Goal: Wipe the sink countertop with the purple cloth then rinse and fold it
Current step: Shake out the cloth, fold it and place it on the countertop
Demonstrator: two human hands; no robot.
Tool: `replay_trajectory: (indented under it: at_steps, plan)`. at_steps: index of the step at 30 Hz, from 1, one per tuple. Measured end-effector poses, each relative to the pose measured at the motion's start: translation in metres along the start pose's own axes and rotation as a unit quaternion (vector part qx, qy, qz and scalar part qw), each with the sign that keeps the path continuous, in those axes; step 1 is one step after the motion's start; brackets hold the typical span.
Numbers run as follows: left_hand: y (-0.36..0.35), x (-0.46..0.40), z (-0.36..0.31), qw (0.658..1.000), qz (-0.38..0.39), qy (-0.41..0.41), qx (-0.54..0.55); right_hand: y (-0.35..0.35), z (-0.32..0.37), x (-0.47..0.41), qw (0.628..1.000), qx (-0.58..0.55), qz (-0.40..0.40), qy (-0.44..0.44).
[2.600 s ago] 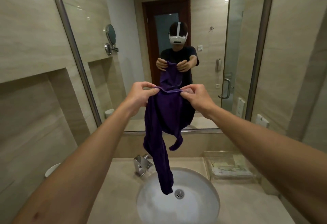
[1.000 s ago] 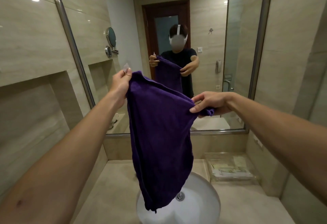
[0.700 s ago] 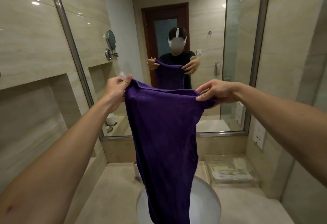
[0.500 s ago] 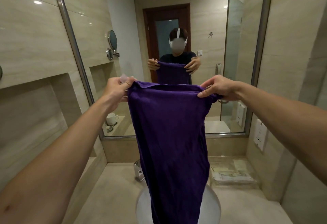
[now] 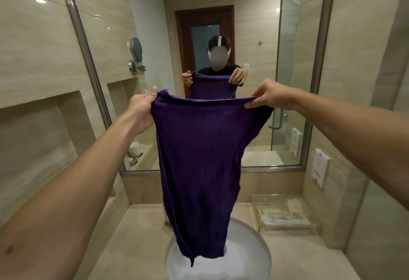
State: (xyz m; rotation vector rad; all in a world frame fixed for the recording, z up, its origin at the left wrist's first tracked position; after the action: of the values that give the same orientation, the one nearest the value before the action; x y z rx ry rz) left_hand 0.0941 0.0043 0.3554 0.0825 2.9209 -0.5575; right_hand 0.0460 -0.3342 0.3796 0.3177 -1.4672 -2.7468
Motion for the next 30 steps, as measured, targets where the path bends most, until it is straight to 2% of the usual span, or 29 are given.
replay_trajectory:
  at_steps: [3,6,8,11,15,21,26,30]
  plan:
    - [-0.009,0.014,0.005,0.996,0.076,0.03,-0.021,0.005,-0.008,0.004,0.998,-0.063,0.007,-0.014]
    - [-0.015,0.024,0.006,0.986,0.145,0.026,-0.076,0.007,-0.013,0.006,0.996,-0.08,0.02,-0.019]
    - [-0.014,0.024,0.003,0.986,0.127,0.002,-0.107,0.008,-0.013,0.007,0.996,-0.079,0.025,-0.017]
    - [-0.005,0.023,-0.01,0.98,0.058,-0.059,-0.179,0.012,-0.01,0.007,0.997,-0.075,0.023,-0.014]
    - [-0.001,0.019,-0.017,0.978,0.014,-0.09,-0.185,0.023,-0.006,0.007,0.995,-0.1,0.01,-0.021]
    - [-0.014,0.017,-0.013,0.979,0.015,-0.088,-0.186,0.027,-0.024,0.01,0.994,-0.083,-0.03,-0.067]
    - [-0.021,0.014,-0.003,0.986,0.011,-0.078,-0.15,0.029,-0.037,0.014,0.995,-0.026,-0.003,-0.1]
    - [-0.033,0.01,-0.003,0.987,0.002,-0.087,-0.132,0.035,-0.047,0.018,0.99,-0.054,-0.014,-0.13]
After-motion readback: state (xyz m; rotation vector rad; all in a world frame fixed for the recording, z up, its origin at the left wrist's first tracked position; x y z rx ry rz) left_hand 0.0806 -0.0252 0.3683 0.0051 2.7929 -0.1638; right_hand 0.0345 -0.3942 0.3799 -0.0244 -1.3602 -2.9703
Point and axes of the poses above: each hand's wrist, its own x-axis away from the middle knuckle, its own y-axis out of the back of the hand, z = x × y, the point moved 10 cm from there along -x, towards the middle knuckle, and after that the axes turned 7 degrees about x, right-handed, at the moved point
